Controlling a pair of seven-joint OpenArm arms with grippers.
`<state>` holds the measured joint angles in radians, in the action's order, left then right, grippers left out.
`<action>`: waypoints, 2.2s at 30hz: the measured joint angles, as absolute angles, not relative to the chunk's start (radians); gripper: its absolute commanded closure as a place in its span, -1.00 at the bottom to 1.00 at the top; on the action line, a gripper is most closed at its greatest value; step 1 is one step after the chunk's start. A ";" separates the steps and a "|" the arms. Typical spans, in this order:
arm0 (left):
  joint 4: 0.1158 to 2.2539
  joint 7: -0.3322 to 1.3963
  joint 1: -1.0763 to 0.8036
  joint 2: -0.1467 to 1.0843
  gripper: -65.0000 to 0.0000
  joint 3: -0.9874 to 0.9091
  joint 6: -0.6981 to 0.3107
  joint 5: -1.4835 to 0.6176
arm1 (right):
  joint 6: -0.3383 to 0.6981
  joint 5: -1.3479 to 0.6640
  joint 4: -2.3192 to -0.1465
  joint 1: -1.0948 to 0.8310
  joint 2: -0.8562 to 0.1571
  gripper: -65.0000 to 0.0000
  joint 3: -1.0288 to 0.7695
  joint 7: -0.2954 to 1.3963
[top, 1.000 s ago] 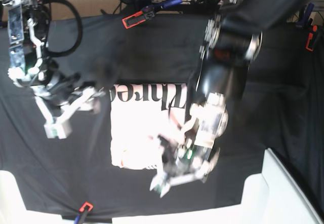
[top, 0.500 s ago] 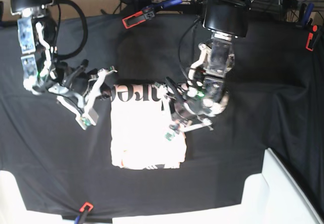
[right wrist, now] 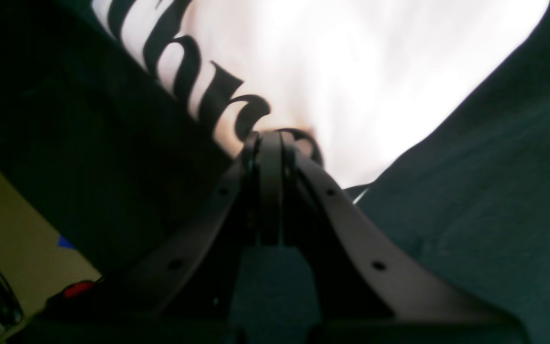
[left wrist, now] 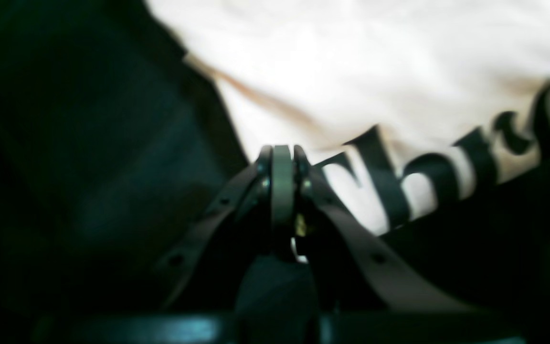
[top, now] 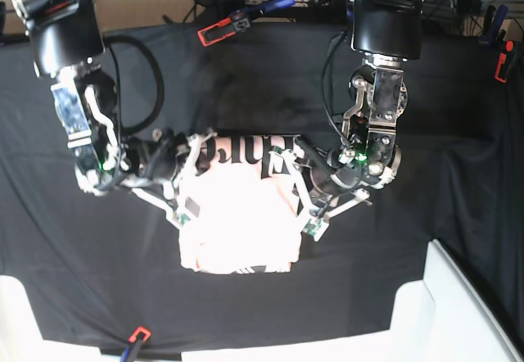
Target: Fold the T-shirt properly
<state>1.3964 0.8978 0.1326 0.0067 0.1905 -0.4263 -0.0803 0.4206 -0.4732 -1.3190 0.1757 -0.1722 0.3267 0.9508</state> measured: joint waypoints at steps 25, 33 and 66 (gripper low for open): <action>1.216 0.828 0.196 0.016 1.00 0.184 -0.424 -0.078 | 0.419 -0.463 -1.133 0.225 -0.139 0.98 0.328 0.877; 1.254 0.894 0.260 -0.007 1.00 0.183 -0.422 -0.077 | 0.420 -0.472 -1.185 0.303 -0.141 0.97 0.330 0.916; 1.581 0.477 -0.021 0.226 1.00 0.189 -0.324 -0.081 | 0.172 -0.422 -1.661 -0.160 -0.483 0.99 0.323 0.187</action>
<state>1.5814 0.4767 -0.0208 0.2256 0.1886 -0.3237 -0.0814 0.1719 -0.4225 -1.6611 -0.1604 -0.4828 0.3233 0.1875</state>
